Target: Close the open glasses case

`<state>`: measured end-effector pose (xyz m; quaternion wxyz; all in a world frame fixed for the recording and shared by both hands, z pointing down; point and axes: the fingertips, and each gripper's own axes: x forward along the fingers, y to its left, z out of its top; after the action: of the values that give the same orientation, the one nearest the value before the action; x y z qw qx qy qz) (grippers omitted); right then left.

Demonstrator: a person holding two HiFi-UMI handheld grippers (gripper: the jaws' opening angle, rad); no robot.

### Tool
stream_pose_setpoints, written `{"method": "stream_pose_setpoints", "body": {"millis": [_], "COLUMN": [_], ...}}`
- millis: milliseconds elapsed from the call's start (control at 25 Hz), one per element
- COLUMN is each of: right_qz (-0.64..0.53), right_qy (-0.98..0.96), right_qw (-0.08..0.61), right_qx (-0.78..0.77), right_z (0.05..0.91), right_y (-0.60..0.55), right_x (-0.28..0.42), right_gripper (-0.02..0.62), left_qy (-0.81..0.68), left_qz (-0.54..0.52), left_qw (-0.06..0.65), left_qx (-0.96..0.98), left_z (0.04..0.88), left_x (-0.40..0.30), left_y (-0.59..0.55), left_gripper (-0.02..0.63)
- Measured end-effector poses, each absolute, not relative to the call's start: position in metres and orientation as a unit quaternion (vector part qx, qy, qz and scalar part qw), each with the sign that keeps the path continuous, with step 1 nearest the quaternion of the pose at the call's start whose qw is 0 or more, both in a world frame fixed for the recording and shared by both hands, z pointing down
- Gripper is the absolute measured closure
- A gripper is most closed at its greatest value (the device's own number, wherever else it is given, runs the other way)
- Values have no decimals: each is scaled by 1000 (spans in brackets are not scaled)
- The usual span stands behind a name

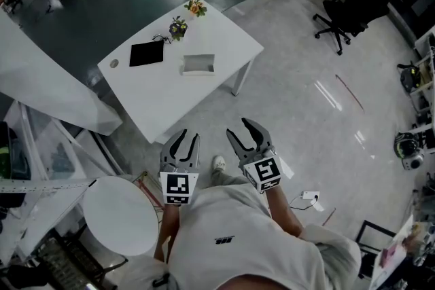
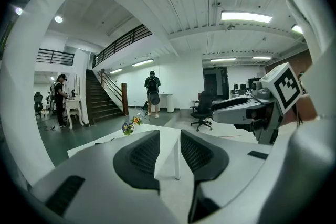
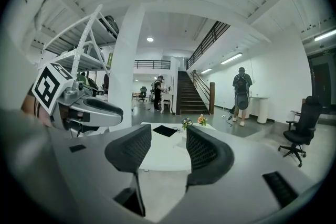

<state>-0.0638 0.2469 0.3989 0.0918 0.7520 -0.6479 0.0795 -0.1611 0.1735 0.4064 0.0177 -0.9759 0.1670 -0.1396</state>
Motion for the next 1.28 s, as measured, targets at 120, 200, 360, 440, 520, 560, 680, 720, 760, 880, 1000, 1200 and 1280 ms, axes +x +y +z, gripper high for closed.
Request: {"method": "stream_pose_setpoints", "body": {"millis": [120,200,360,440,520,560,680,720,760,880,1000,1200,1280], "right_qz": [84,85,86,86,86,87,90,91,93,91,86,81,80], "right_qy": [-655,-660,-670,-674,-676,-677,-677,-677,-676,-677,-676,-674,-674], "right_qw": [89,89,86,84,82,80,74,72,71,71,70,66,67], "right_qx": [746,741,733,729,727,726,727,727,727,727,728,731,732], "right_z": [399,399,401,402,404,404,404,404,405,408,409,406,406], "right_y": [237,234,224,220,215,213,208,206,204,199,192,181,177], "right_x": [-47,-36,-15,-6,2,6,14,17,19,25,31,42,48], "right_gripper": [382,383,383,385,387,387,387,387,387,387,387,387,387], "left_qy": [175,179,189,195,200,203,209,211,213,220,225,225,223], "left_qz": [-146,-148,-152,-152,-153,-153,-153,-151,-149,-144,-140,-133,-131], "left_qw": [16,16,19,20,20,21,23,24,24,26,25,26,28], "left_qx": [-974,-973,-970,-969,-968,-967,-966,-965,-965,-964,-964,-965,-966], "left_z": [409,407,407,407,406,406,407,406,405,403,402,402,402], "left_x": [-144,-133,-110,-102,-95,-92,-86,-83,-82,-78,-74,-60,-53], "left_y": [166,163,157,153,149,147,140,138,136,128,120,108,104], "left_gripper": [469,471,471,471,471,471,471,471,471,471,471,471,471]}}
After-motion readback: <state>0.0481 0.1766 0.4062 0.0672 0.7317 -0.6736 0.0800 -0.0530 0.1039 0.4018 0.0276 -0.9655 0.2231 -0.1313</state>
